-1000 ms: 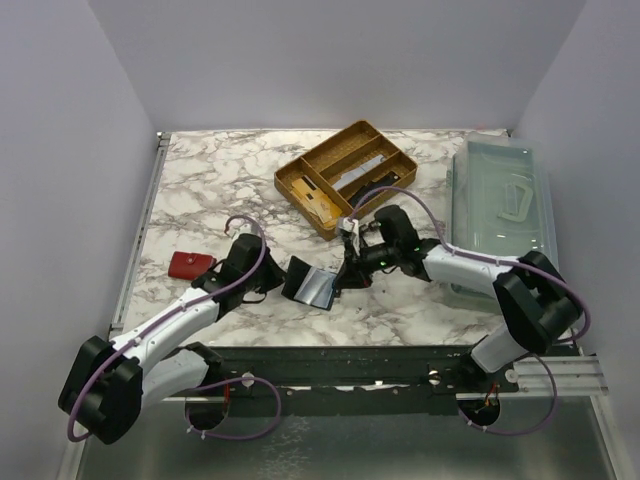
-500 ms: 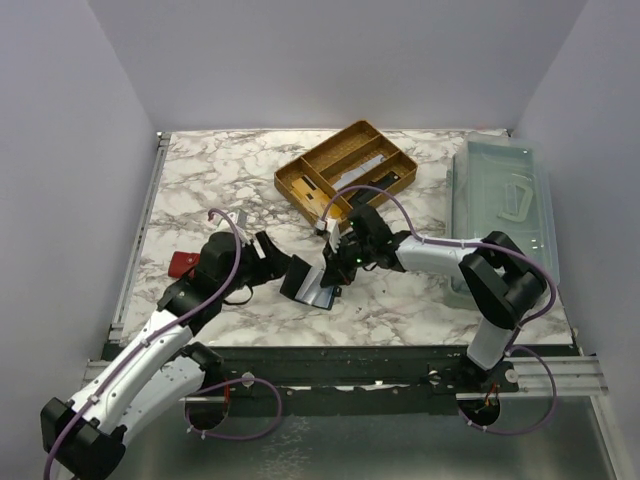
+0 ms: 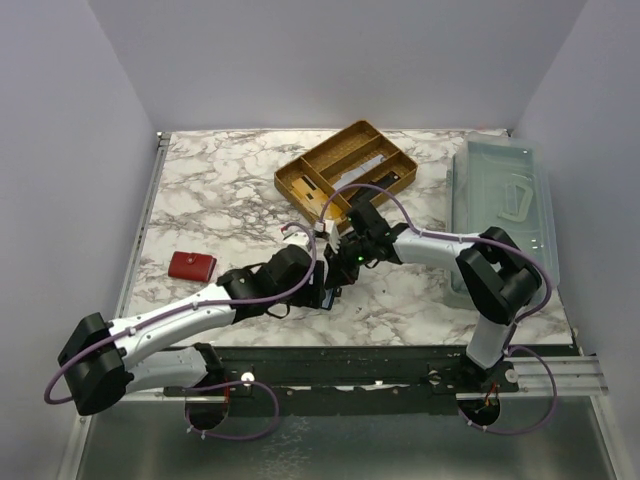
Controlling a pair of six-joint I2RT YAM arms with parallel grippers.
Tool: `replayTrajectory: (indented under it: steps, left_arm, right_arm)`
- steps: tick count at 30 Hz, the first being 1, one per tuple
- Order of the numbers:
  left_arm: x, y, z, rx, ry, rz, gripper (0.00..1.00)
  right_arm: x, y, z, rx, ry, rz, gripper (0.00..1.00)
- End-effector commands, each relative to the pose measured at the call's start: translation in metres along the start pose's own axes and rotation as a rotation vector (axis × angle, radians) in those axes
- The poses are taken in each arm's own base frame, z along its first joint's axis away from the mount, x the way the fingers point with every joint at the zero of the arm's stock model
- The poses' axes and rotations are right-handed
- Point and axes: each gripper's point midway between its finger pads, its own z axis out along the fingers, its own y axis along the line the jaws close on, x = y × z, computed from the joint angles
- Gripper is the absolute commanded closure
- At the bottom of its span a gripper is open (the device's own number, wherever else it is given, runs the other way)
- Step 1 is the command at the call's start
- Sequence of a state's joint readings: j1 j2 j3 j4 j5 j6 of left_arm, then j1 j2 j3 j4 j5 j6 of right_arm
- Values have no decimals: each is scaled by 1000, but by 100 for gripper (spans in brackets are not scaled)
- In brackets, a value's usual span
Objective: Take the credit cards out of the card holder
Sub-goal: Open the card holder at the center of the board.
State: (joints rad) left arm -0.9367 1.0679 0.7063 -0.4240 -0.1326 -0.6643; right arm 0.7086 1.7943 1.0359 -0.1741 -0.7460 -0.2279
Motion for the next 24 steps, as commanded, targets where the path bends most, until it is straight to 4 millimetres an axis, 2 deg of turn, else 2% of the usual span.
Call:
replayTrajectory:
  steps: [1, 9, 16, 24]
  left_arm:
    - [1, 34, 10, -230, -31, 72, 27]
    - [4, 36, 29, -279, 29, 240, 26]
    - [9, 32, 40, -247, 46, 278, 26]
    - [15, 41, 50, -285, 68, 322, 26]
  right_arm:
    - [11, -4, 0, -25, 30, 46, 100]
    - [14, -6, 2, -29, 41, 71, 100]
    - [14, -6, 2, -30, 40, 77, 100]
    - [15, -7, 2, -28, 42, 79, 100]
